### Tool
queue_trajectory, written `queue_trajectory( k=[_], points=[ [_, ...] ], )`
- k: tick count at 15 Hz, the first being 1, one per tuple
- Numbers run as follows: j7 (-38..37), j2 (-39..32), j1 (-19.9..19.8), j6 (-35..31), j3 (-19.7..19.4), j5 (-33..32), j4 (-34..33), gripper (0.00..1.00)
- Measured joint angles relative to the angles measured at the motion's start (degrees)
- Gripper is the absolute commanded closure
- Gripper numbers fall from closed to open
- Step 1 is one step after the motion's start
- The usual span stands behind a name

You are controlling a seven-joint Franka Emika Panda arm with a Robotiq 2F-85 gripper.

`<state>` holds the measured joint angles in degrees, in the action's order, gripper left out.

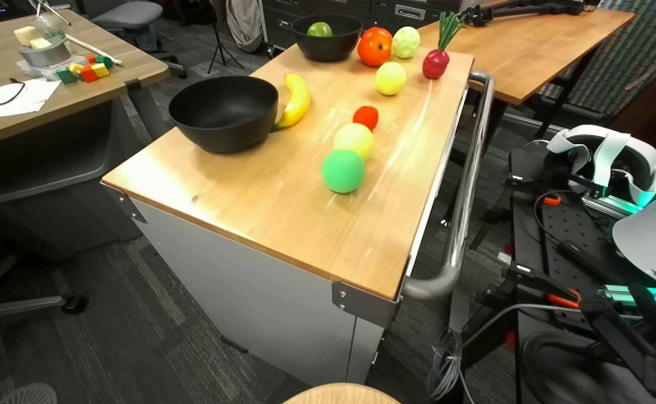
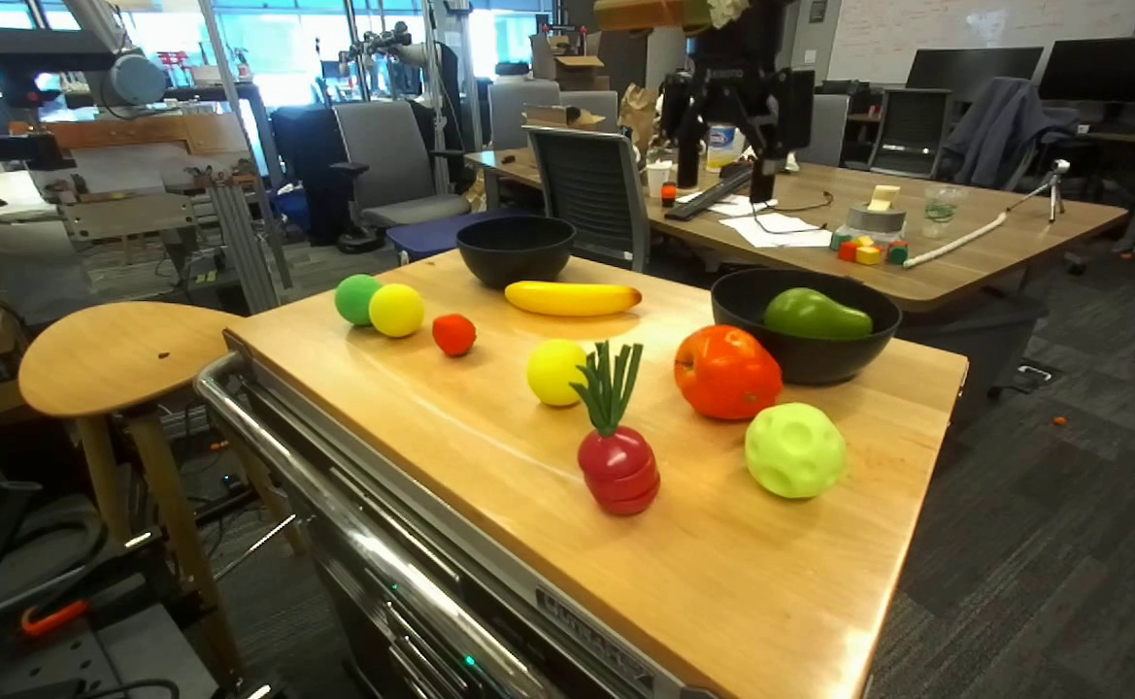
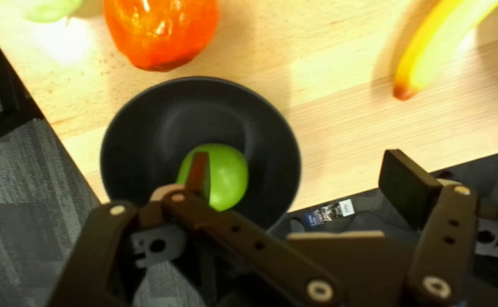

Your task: Place the fruits and vegetables in the two black bowls

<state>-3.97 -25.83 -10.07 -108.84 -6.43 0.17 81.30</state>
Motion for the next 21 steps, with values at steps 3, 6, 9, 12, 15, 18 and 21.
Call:
queue_trajectory(
  k=[3,6,9,12,15,18,21],
  points=[
    [0.35,5.07,1.54,4.97,2.53,2.55,1.86,0.0],
    [0.31,7.47,3.19,8.46,3.33,2.58,3.18,0.0],
    [-2.74,7.14,3.25,7.37,2.76,3.61,3.45,0.0],
    [-8.69,6.33,2.95,4.16,1.65,7.26,4.32,0.0],
    [-11.73,4.79,2.37,0.38,0.98,10.74,5.59,0.0],
    [-11.69,4.48,2.47,0.41,0.94,10.74,5.55,0.0],
    [-12.35,3.98,2.89,-0.98,0.94,10.56,6.03,0.0]
  ],
)
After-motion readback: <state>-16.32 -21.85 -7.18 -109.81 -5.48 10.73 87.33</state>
